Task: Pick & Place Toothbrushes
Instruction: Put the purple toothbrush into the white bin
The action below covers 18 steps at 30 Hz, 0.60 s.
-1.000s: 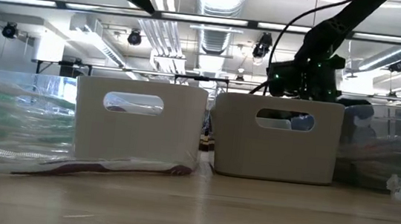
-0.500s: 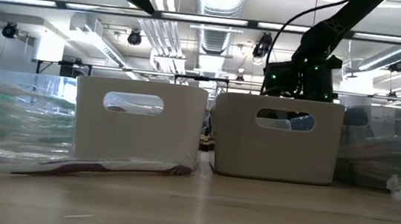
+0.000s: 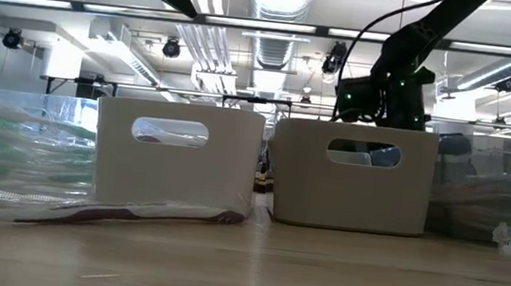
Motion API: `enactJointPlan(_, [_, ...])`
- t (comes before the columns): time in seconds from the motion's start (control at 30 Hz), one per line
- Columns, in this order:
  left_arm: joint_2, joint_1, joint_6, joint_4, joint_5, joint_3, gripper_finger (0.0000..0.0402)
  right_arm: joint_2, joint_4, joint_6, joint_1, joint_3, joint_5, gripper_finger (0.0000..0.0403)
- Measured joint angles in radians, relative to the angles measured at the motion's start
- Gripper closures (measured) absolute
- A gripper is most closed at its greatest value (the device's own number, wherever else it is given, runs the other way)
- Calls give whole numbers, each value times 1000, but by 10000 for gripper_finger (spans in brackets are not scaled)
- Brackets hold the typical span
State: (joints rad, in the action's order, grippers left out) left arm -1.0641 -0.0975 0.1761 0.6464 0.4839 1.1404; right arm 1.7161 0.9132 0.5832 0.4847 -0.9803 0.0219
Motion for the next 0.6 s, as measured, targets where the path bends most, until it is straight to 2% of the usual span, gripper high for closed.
enactJointPlan(0.6, [0,0,0,0,0,0,232,-8,210,-47,0,-176,4,386])
